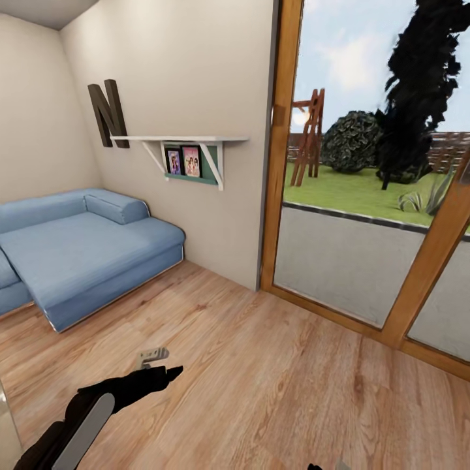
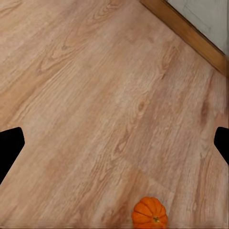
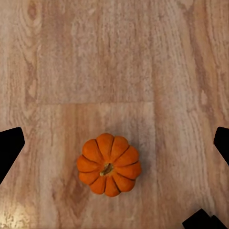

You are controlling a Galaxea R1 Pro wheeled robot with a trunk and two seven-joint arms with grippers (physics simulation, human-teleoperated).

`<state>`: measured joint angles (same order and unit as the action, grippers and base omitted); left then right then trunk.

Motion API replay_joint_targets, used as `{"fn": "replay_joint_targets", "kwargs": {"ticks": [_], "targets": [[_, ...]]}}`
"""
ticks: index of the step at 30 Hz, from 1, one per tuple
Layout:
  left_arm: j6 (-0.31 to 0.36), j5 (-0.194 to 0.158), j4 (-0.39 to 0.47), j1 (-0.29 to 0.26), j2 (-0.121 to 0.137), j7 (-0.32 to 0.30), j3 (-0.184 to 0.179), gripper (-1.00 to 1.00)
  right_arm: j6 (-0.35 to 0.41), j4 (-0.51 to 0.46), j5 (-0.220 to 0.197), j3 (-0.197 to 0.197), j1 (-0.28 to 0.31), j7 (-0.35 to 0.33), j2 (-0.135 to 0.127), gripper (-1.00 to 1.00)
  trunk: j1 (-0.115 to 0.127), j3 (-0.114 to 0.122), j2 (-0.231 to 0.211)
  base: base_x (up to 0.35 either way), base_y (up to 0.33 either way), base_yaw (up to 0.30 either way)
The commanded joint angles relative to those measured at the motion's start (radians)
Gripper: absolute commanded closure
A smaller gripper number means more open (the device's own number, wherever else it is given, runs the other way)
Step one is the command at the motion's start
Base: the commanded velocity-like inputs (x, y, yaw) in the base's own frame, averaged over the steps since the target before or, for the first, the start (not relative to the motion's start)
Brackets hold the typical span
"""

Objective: Place each of the two pumpkins and all three candles from the living room inside a cabinet in the living room (use any cabinet), then make sure every cabinet is closed, and position the cauldron so it is next to a table in the living room.

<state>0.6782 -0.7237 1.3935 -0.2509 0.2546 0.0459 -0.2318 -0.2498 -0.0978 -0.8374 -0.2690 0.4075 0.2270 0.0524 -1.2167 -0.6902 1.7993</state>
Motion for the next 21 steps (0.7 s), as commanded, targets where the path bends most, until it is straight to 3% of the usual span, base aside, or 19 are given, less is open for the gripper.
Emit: {"fn": "replay_joint_targets", "kwargs": {"ticks": [1, 6, 9, 12, 15, 21], "targets": [[0.011, -0.012, 0.003, -0.001, 0.001, 0.005, -0.001, -1.00, -0.002, -0.001, -0.008, -0.008, 0.001, 0.004, 0.000, -1.00, -0.004, -0.004, 0.008, 0.000, 0.000, 0.000], [0.025, -0.048, 0.005, 0.001, -0.007, 0.005, -0.008, -1.00, 0.044, -0.002, -0.010, -0.004, 0.001, -0.045, -0.010, -1.00, -0.023, -0.020, 0.043, 0.000, 0.000, 0.000], [0.027, -0.075, 0.006, 0.001, -0.006, 0.004, -0.010, -1.00, 0.094, -0.003, -0.023, 0.004, 0.001, -0.118, -0.059, -1.00, -0.035, -0.029, 0.064, 0.000, 0.000, 0.000], [0.029, -0.105, 0.007, 0.002, -0.003, 0.004, -0.010, -1.00, 0.123, -0.007, -0.075, 0.043, 0.001, -0.205, -0.093, -1.00, -0.046, -0.039, 0.085, 0.000, 0.000, 0.000], [0.045, -0.124, 0.013, 0.002, -0.002, 0.003, -0.012, -1.00, 0.133, -0.025, -0.104, 0.061, 0.001, -0.271, -0.104, -1.00, -0.058, -0.048, 0.106, 0.000, 0.000, 0.000], [0.096, -0.129, 0.040, 0.002, -0.001, 0.003, -0.011, -1.00, 0.133, -0.051, -0.112, 0.065, 0.001, -0.326, -0.107, -1.00, -0.081, -0.067, 0.148, 0.000, 0.000, 0.000]]}}
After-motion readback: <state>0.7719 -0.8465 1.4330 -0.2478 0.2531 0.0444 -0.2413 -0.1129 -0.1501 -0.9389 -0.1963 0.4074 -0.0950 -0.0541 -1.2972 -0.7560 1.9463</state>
